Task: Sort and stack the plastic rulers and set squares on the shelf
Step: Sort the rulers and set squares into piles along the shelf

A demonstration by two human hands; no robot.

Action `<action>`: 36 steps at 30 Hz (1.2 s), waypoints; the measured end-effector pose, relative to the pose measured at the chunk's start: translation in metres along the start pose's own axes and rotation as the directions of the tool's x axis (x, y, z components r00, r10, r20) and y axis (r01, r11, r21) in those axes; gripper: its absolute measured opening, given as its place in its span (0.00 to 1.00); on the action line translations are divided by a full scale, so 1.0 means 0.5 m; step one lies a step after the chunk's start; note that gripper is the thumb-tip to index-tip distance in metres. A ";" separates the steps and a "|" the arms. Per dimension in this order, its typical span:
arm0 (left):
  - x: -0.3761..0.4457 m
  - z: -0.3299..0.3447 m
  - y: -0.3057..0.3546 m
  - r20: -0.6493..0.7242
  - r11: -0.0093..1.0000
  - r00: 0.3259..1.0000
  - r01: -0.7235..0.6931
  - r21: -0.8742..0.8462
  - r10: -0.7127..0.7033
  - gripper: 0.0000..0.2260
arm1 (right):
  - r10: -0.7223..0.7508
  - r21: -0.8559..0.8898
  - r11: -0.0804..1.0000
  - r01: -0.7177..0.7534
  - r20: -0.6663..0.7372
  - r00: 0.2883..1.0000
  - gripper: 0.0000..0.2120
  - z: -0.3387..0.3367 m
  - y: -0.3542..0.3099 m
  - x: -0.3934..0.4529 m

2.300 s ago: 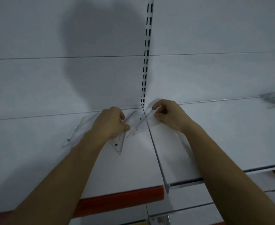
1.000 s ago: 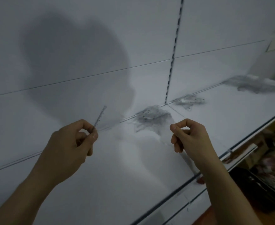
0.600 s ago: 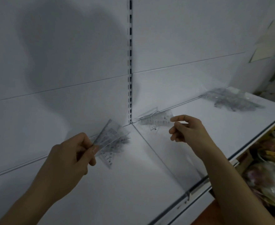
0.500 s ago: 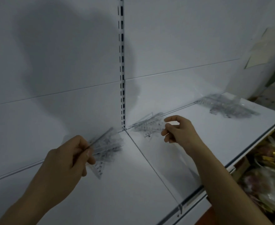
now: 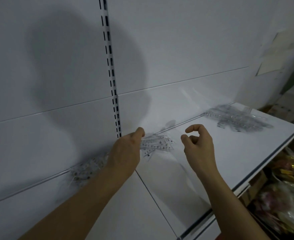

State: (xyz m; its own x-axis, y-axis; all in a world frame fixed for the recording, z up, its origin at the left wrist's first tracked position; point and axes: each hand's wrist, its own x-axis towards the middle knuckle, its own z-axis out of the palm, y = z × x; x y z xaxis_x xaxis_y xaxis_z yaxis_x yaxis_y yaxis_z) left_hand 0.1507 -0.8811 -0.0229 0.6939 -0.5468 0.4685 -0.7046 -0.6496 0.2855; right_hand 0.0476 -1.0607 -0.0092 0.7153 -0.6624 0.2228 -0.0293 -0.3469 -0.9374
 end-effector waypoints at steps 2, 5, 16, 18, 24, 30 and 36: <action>0.007 0.016 -0.006 0.094 0.999 0.995 -0.036 0.012 0.035 0.09 | 0.017 0.010 1.000 -0.017 0.032 0.999 0.10 -0.014 0.004 -0.017; -0.011 0.002 -0.020 0.158 0.999 0.987 -0.023 0.041 0.016 0.10 | 0.013 -0.039 0.999 -0.009 0.104 0.995 0.09 -0.025 0.009 -0.038; -0.242 -0.249 -0.183 0.203 0.979 0.965 0.139 0.152 -0.168 0.40 | -0.225 -0.308 0.721 0.621 0.744 0.629 0.15 0.134 -0.123 -0.140; -0.328 -0.302 -0.238 0.156 0.958 0.955 0.222 0.184 -0.251 0.38 | -0.259 -0.234 0.637 0.734 0.832 0.490 0.18 0.195 -0.165 -0.178; -0.611 -0.477 -0.355 0.025 0.774 0.803 0.565 0.286 -0.596 0.40 | -0.290 0.000 0.506 0.863 0.942 0.170 0.24 0.406 -0.278 -0.339; -0.876 -0.649 -0.432 -0.079 0.581 0.632 0.749 0.320 -0.771 0.35 | -0.304 0.228 0.466 0.855 0.949 -0.087 0.26 0.603 -0.375 -0.559; -1.079 -0.818 -0.549 -0.126 0.538 0.593 0.786 0.303 -0.795 0.43 | -0.265 0.257 0.514 0.818 0.955 -0.134 0.26 0.762 -0.458 -0.805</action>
State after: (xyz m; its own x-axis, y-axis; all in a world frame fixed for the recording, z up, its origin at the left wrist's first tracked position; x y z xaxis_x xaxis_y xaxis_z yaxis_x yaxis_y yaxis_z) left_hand -0.0910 -0.1918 -0.0122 0.9532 0.2590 0.1559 0.2113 -0.9397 0.2689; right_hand 0.0325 -0.4617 0.0140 0.5789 0.8145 -0.0369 0.7499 -0.5496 -0.3682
